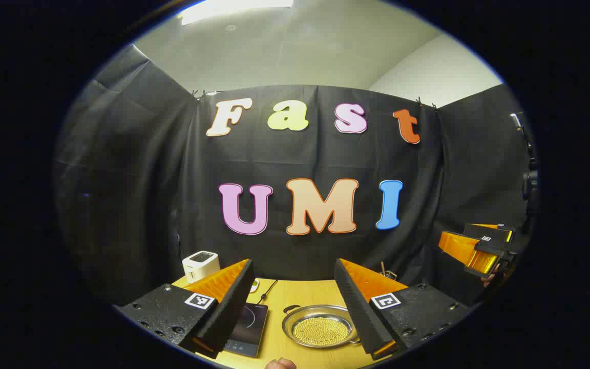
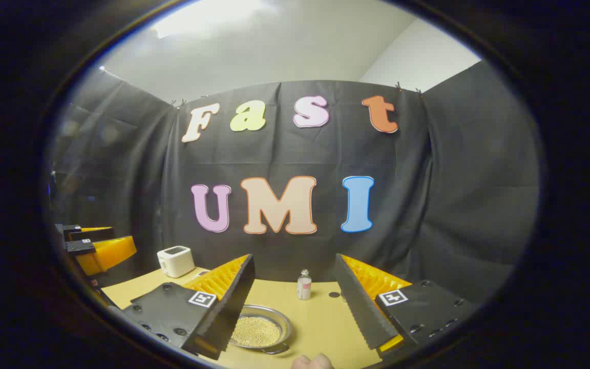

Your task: First push the handle of the pot to place it horizontally, then grasp the pot with both hands and set it on the induction cooktop.

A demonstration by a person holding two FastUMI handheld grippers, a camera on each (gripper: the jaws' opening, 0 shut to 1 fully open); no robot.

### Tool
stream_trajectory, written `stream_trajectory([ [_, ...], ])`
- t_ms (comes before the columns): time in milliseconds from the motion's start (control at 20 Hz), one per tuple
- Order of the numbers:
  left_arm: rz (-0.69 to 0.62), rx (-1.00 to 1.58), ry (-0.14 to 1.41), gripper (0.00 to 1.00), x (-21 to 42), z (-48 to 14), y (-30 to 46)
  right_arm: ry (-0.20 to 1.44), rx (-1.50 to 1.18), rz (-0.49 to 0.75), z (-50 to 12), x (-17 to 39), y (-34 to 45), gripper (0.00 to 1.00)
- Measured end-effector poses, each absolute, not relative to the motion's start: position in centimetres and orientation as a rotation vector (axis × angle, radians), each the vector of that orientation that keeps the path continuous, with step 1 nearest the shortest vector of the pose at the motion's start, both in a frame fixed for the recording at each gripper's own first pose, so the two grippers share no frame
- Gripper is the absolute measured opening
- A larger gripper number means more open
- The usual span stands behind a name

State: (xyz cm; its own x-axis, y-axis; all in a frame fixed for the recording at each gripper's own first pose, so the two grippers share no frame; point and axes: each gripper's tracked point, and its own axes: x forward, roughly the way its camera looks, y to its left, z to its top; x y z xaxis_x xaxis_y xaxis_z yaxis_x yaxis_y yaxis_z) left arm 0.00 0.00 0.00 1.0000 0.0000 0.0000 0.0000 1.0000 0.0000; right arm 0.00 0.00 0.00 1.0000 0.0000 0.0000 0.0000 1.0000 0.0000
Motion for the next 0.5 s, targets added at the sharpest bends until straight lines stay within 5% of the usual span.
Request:
stream_trajectory([
  [500, 0.029, -0.008, 0.032, 0.95, -1.12, -0.88, 0.65, 0.013, 0.001, 0.011, -0.19, -0.99, 0.25, 0.98],
])
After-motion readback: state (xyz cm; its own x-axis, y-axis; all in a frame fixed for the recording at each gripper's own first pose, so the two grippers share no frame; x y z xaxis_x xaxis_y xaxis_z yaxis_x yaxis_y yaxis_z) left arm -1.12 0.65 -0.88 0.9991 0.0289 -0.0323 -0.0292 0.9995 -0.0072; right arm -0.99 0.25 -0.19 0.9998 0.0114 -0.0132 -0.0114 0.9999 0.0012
